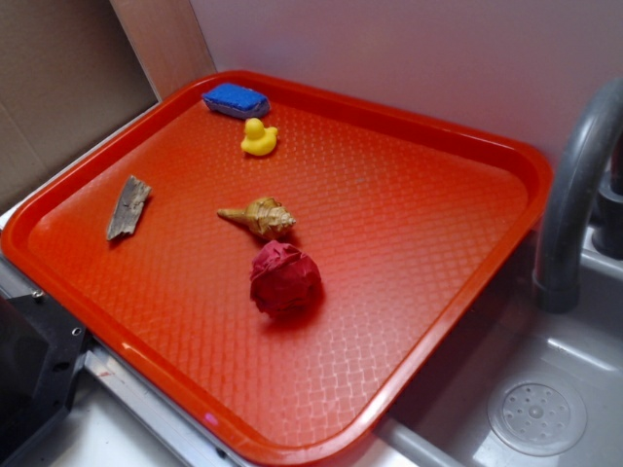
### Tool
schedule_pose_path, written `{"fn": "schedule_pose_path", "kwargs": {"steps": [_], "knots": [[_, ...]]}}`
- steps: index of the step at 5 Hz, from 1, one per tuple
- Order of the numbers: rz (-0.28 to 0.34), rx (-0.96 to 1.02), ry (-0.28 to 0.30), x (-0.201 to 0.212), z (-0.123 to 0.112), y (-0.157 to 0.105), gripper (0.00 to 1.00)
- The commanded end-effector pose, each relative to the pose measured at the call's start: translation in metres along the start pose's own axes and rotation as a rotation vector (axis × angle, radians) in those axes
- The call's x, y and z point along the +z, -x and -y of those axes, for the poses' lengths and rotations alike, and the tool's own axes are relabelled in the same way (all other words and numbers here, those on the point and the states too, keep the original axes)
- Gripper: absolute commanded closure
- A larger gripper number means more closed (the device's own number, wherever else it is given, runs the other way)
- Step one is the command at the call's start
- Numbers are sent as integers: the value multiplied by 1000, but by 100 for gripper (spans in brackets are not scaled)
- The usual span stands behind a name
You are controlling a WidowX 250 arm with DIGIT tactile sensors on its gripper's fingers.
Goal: Grab the wood chip.
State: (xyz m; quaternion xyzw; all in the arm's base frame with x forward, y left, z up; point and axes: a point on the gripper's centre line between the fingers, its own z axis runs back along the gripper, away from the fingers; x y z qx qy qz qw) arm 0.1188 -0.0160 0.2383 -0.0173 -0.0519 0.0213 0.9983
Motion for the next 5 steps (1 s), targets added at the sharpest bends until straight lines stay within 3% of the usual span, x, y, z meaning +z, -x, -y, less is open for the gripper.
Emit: {"fn": "schedule_pose_path", "kwargs": {"steps": [1,2,3,4,5], "knots": [[42,477,-205,-92,-66,-44,0],[54,692,-174,-126,-87,-40,0],[40,728,-166,-155,-107,-31,0],[9,693,-127,-163,-122,-21,0],[-22,575,-69,-182,-120,-24,0]]}}
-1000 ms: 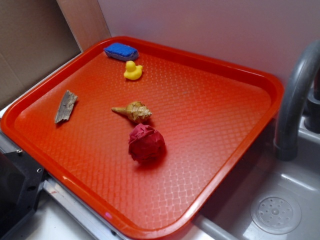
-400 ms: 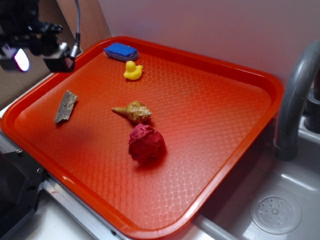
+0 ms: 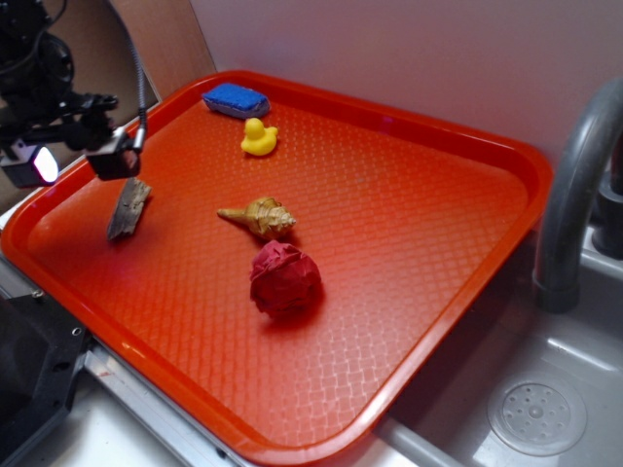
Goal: Grab the wood chip.
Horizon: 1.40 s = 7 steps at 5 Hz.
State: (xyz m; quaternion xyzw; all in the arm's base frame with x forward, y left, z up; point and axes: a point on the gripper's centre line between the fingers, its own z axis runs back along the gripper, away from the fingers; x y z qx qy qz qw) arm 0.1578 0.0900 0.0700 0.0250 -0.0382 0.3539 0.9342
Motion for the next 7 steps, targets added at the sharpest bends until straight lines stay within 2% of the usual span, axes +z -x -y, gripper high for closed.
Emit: {"fn": "schedule_pose_path", "kwargs": {"steps": [1,2,5,6,7], "knots": [[-62,-162,16,-32,15,4,0],[-135,-183,-7,-51,28,9,0],[-162,-200,-66,-65,35,10,0],[-166,-209,-45,-66,34,10,90],[-159,-193,-68,-67,33,7,100]]}}
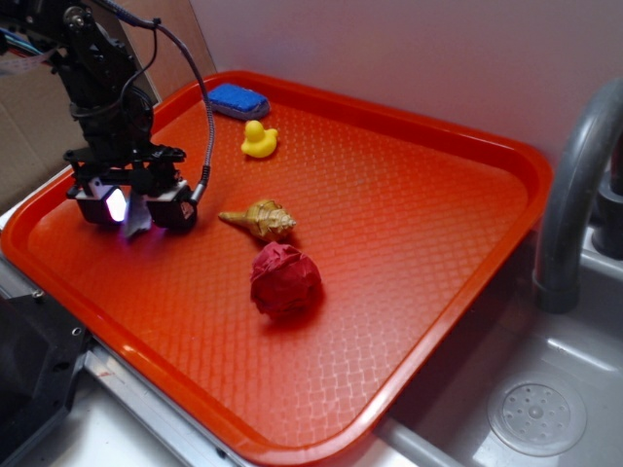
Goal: Grab the wood chip.
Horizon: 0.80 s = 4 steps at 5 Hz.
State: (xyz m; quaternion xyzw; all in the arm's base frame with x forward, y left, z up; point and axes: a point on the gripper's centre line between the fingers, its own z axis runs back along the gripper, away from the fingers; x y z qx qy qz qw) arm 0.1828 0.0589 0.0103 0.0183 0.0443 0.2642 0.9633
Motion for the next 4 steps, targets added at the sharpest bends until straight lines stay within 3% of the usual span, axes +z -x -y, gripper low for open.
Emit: {"fn": "schedule_pose_path", "kwargs": {"steps": [1,3,4], "knots": [[8,-2,-50,-9,-9,-1,100],[36,-23,-62,-5,-11,0,100],[77,-43,-85,18,-16,3,100]]}}
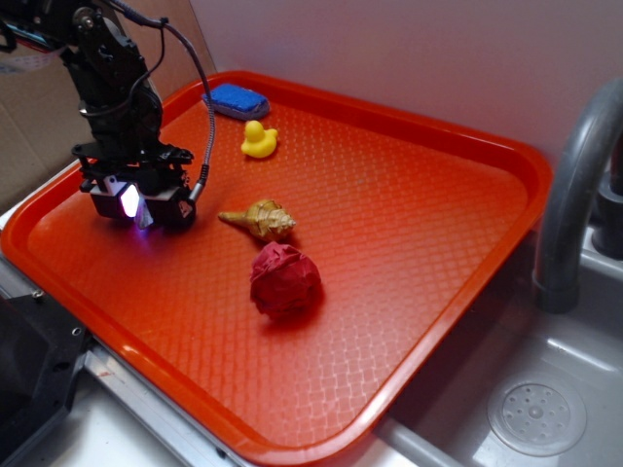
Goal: Grab the wood chip.
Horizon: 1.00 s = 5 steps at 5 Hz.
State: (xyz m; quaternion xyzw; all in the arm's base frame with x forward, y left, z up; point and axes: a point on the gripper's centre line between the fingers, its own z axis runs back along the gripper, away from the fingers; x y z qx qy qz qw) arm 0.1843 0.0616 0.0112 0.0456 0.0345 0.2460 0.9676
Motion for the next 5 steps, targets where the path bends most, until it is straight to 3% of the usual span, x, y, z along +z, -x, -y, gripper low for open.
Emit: {"fn": "schedule_pose_path", "kwargs": {"steps": [1,2,3,4,5], "knots": [[164,-159,15,66,-8,15,100],[217,-298,81,117,6,24,100],[247,-370,58,169,28,29,100],[239,-439,166,222,36,32,100],[253,-417,140,220,38,26,100]]}}
